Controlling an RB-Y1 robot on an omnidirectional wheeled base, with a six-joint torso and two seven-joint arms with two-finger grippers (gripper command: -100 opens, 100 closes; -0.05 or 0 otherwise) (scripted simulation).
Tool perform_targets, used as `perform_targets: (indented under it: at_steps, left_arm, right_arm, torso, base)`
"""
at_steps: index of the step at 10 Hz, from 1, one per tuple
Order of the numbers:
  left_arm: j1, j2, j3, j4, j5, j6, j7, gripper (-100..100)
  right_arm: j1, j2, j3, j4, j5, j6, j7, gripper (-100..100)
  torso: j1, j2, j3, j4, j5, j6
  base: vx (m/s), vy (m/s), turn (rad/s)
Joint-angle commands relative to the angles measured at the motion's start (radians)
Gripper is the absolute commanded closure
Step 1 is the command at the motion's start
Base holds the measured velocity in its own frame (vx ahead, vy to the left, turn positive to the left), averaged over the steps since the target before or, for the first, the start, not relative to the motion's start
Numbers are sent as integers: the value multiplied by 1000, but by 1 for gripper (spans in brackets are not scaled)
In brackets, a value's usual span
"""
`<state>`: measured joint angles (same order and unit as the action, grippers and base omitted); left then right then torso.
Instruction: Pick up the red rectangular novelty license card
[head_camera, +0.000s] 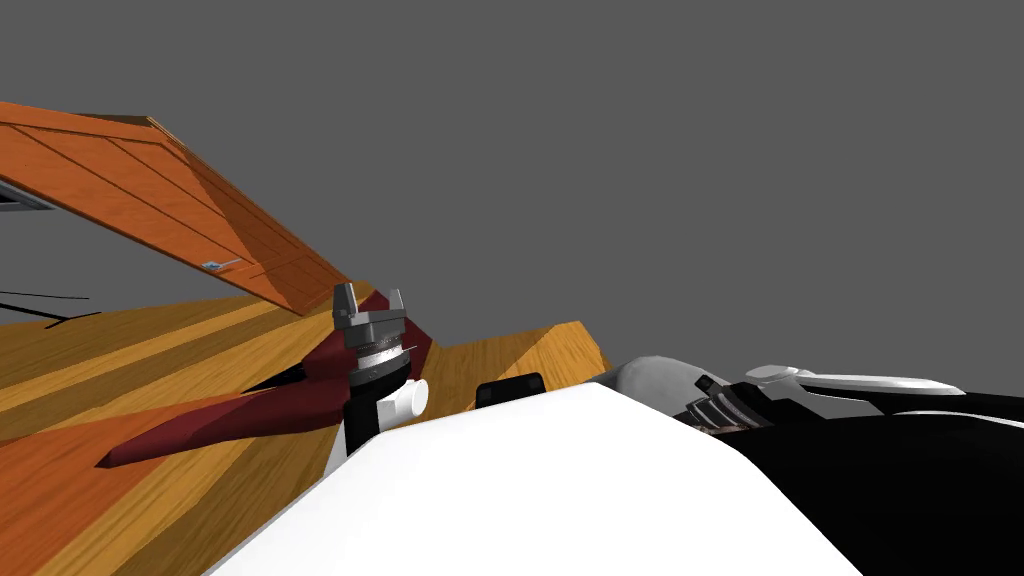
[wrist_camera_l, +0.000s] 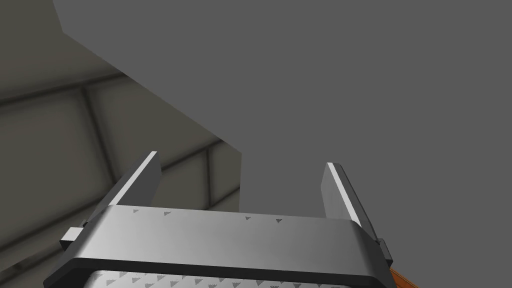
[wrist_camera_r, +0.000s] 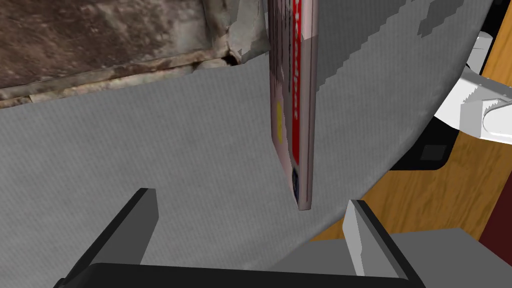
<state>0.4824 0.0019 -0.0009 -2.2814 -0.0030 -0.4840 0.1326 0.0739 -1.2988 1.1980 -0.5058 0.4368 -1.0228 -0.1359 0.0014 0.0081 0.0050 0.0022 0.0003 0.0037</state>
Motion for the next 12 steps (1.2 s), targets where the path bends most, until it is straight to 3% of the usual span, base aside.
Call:
perform_targets:
  at_steps: [1,5,6,7,11,12]
  left_arm:
    - [0,0,0,0,0,0,0,0]
    - [0,0,0,0,0,0,0,0]
    - [0,0,0,0,0,0,0,0]
    - [0,0,0,0,0,0,0,0]
    - [0,0,0,0,0,0,0,0]
    - [0,0,0,0,0,0,0,0]
  right_arm:
    - [-13,31,5,50,-9,-27,-15,-100]
    - [-23,54,11,112,-18,-47,-33,-100]
    - [-19,46,10,88,-19,-38,-35,-100]
    - [-18,46,10,88,-19,-38,-36,100]
    - [-19,50,10,83,-20,-46,-36,100]
    - [-19,50,10,83,-20,-46,-36,0]
  torso:
    - [0,0,0,0,0,0]
    - [-1,1,1,0,0,0]
    - [-1,-1,-1,0,0,0]
    - [-2,-3,-2,-1,0,0]
    - [-16,-5,-3,-1,-4,0]
    - [-17,-5,-3,-1,-4,0]
  base:
    - [-68,23,205]
    - [-85,11,119]
    - [-11,6,-7]
    - [0,0,0]
    - [0,10,1]
    - [0,0,0]
